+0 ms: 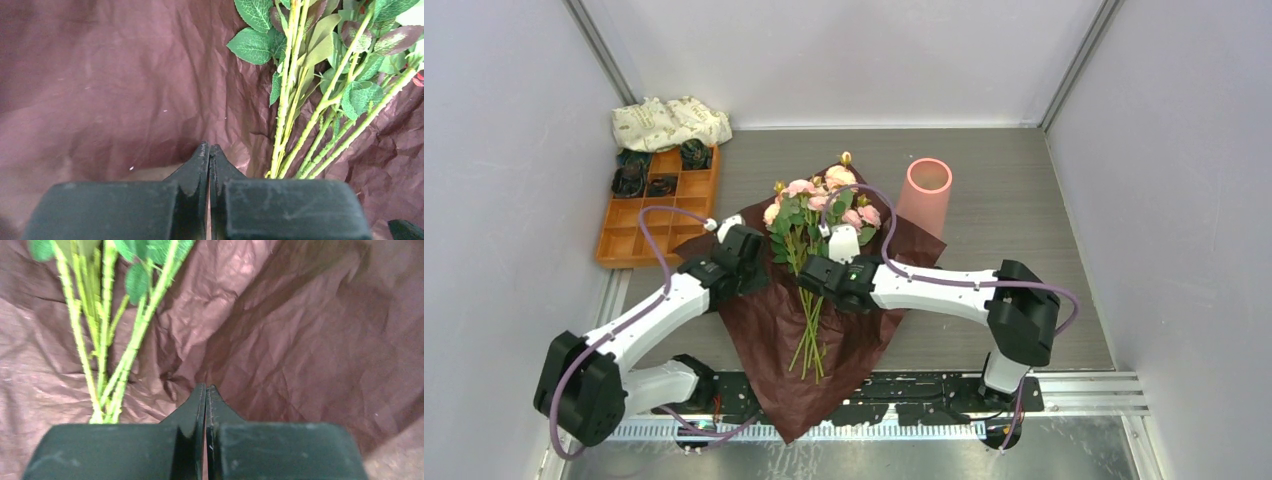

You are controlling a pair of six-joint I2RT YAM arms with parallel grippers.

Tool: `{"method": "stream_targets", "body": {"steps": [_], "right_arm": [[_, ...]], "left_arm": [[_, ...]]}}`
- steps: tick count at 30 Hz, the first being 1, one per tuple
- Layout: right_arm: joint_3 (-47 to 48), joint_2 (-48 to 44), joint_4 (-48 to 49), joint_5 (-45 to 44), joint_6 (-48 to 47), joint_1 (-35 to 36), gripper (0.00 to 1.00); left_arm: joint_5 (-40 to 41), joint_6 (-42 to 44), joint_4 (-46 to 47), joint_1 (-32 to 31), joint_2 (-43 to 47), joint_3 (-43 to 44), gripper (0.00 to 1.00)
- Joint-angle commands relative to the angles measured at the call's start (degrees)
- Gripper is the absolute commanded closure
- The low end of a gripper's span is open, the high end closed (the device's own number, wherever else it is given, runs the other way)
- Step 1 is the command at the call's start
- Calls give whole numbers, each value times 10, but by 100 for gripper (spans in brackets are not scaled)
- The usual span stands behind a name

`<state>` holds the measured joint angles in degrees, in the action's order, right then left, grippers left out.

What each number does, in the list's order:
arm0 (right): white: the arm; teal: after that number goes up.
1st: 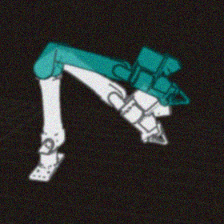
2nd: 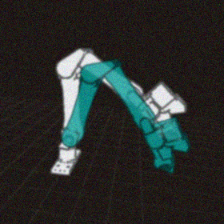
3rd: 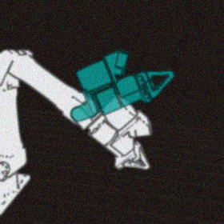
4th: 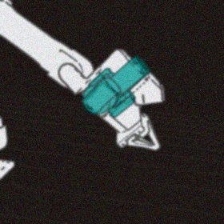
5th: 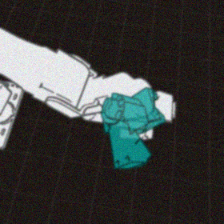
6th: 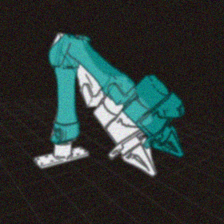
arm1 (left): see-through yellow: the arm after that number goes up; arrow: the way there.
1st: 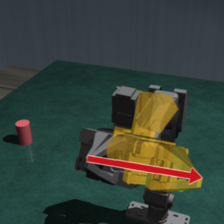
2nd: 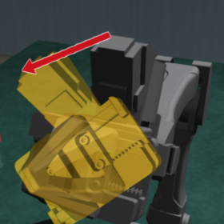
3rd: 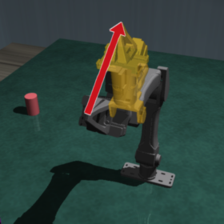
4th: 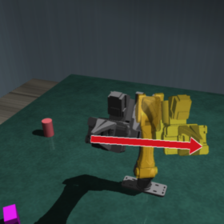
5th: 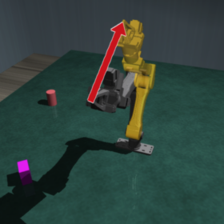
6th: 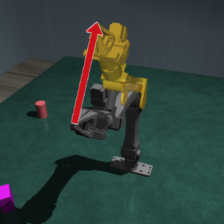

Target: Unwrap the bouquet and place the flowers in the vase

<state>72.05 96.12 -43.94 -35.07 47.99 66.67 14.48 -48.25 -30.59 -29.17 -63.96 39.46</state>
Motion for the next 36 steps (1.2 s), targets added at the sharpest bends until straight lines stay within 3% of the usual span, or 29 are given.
{"method": "stream_targets", "body": {"steps": [1, 7, 14, 20, 24, 30, 36], "right_arm": [[-55, -15, 29, 48, 25, -28, 99], [-175, -69, 43, 63, 49, -61, 99], [-242, -89, 55, 88, 74, -71, 99], [-226, -97, 48, 92, 72, -69, 95], [-167, -145, 13, 62, 48, -58, 87], [-58, -184, -6, 40, 1, -41, 60], [39, -80, 10, 48, -49, -51, 54]], "left_arm": [[-24, -16, 77, 2, -41, -7, 100], [-18, -20, 91, 2, -84, -11, 100], [-27, -26, 111, 2, -123, -20, 100], [-24, -28, 122, 2, -165, -22, 100], [-53, -25, 128, 3, -168, -15, 100], [-42, -13, 56, 3, -61, 16, 100], [23, 6, -53, 3, 110, 59, 92]]}}
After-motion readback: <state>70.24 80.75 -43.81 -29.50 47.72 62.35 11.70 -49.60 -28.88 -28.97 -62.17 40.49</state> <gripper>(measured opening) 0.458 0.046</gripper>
